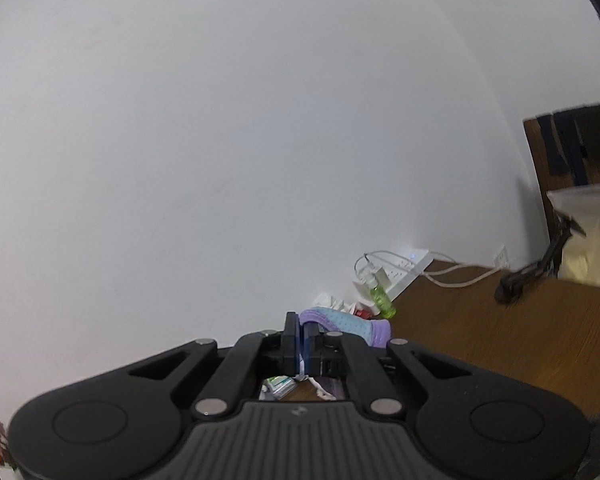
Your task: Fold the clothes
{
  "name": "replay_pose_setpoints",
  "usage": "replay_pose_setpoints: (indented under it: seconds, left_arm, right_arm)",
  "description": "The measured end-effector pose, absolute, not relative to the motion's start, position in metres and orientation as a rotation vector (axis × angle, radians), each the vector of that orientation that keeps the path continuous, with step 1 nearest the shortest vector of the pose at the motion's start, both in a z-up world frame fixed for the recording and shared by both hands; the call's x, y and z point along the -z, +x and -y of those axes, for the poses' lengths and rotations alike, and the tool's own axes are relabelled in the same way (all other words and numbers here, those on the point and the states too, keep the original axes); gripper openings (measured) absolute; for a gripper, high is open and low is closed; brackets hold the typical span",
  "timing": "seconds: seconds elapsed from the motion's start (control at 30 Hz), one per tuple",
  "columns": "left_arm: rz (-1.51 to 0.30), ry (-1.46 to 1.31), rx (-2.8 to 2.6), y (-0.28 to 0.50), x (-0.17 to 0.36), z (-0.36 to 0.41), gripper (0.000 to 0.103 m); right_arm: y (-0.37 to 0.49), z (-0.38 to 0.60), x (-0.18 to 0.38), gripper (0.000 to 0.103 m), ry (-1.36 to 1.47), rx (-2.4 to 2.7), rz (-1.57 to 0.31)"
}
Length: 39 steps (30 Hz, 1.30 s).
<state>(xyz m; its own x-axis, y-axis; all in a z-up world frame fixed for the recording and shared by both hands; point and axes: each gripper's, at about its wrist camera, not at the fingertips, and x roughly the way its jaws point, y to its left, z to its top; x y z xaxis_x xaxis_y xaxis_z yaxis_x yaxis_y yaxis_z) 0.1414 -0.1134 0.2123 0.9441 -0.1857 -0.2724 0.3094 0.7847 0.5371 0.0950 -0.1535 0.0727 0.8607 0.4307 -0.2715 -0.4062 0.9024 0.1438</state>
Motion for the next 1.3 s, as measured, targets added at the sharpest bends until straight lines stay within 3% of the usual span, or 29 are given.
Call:
replay_pose_setpoints:
  seconds: [0.17,0.23,0.4,0.6,0.77,0.83,0.97,1.03,1.1,1.3]
  left_arm:
    - [-0.240,0.534,0.228,0.132,-0.222,0.115,0.001]
    - [-0.233,0.533,0.179,0.130,-0.224,0.105,0.001]
    - [-0.234,0.543,-0.009,0.135,-0.224,0.050,0.001]
    - [-0.273,0.496,-0.008,0.102,-0.214,-0.014,0.001]
    - [-0.322,0.423,0.127,0.070,-0.204,-0.017,0.001]
    - [-0.401,0.415,0.134,0.078,-0.180,-0.018,0.001]
    - [-0.644,0.385,0.128,0.109,-0.103,-0.028,0.001]
    - [-0.724,0.358,0.125,0.112,-0.073,-0.040,0.001]
    - [-0.766,0.325,0.116,0.116,-0.051,-0.051,0.001]
    - [-0.775,0.155,0.044,0.130,-0.032,-0.096,0.001]
  right_arm:
    - [0.121,0.132,-0.058,0.060,0.131,-0.270,-0.308]
    - [0.128,0.128,-0.049,0.005,0.149,-0.232,-0.324]
    - [0.099,0.167,-0.060,0.005,0.169,-0.357,-0.306]
    - [0.088,0.231,-0.169,0.004,0.079,-0.404,-0.171]
    - [0.135,0.233,-0.251,0.004,0.078,-0.591,-0.289]
    - [0.169,0.224,-0.237,0.005,0.104,-0.620,-0.415]
    - [0.233,0.197,-0.130,0.008,0.153,-0.578,-0.712]
    - [0.247,0.189,-0.075,0.019,0.193,-0.556,-0.811]
    - [0.243,0.181,-0.037,0.038,0.230,-0.516,-0.833]
    - [0.196,0.172,-0.043,0.049,0.038,-0.487,-0.626]
